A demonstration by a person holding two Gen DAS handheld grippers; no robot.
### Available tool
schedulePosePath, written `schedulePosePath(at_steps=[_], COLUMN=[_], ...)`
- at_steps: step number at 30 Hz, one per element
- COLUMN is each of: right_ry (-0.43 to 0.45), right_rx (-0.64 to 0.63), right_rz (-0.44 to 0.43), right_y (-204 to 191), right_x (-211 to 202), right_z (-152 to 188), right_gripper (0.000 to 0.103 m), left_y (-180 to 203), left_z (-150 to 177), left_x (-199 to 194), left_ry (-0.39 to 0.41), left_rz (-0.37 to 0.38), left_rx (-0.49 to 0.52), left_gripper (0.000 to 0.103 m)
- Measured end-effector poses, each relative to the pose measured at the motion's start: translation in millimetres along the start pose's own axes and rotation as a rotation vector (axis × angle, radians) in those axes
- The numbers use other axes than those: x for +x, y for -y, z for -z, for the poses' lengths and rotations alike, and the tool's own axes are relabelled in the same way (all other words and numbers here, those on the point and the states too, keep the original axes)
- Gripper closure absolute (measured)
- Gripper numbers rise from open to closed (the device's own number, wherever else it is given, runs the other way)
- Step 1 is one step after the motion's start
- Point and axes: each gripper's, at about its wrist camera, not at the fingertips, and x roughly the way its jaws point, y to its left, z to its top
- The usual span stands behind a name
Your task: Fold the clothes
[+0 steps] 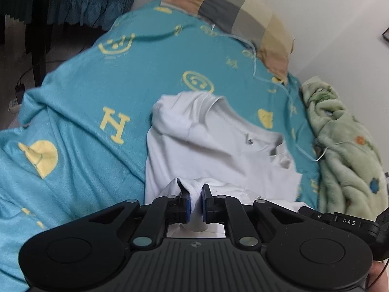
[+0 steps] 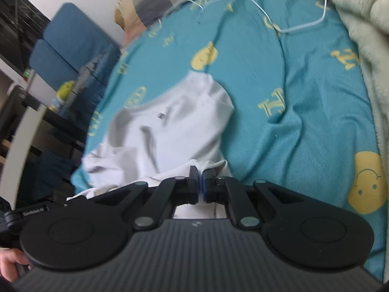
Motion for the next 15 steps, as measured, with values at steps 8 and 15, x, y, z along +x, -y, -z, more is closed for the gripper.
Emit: schedulePosePath(at_steps=[8,15], right_ry=[-0.01,-0.002], right_rx=[0.016,0.026], right_rz=[-0.018,-0.048], right_y=[-1,-10], right_x=[-29,-84], right_z=[18,44], right_gripper=[0.068,0.042], left_y=[4,32], left_z=[9,48], left_x=[-14,-94], left_ry=[-0.026,0.026], left_rz=[-0.013,-0.029], left_rx=[0.011,0.062], left_gripper=[0.051,0.034])
